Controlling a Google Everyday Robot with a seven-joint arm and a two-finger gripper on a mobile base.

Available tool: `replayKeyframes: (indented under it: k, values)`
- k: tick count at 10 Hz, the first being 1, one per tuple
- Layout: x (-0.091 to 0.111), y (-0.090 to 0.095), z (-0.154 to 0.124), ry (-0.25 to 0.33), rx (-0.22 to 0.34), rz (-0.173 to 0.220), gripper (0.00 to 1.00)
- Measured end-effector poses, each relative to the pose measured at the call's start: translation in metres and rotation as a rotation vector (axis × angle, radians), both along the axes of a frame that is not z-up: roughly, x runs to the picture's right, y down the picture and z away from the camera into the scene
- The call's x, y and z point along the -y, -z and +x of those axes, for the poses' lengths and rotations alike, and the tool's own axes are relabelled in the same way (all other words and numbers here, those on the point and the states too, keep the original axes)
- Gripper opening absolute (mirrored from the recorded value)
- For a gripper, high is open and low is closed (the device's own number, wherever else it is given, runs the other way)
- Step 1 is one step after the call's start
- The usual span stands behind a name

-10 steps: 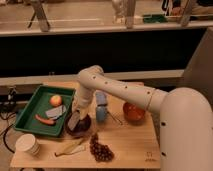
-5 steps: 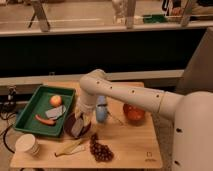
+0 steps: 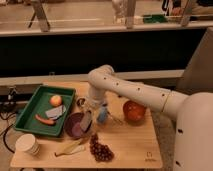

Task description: Wipe purple bowl with eraser

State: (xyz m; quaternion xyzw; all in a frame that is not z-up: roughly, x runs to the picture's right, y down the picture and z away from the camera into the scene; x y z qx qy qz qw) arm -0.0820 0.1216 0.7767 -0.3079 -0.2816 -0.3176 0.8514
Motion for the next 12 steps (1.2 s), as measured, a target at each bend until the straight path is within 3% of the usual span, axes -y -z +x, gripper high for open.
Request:
replayKeyframes:
  k: [3,6,8,12]
  values:
    - [0.017,-0.015,-0.021,-0.007,-0.012,0.003,0.0]
    - [0.014,-0.011,-0.067,0.014,0.028,-0.002,0.0]
    - [-0.002,0.003,-0.088,0.033,0.077,-0.012,0.0]
    - [-0.034,0.043,-0.079,0.07,0.115,-0.004,0.0]
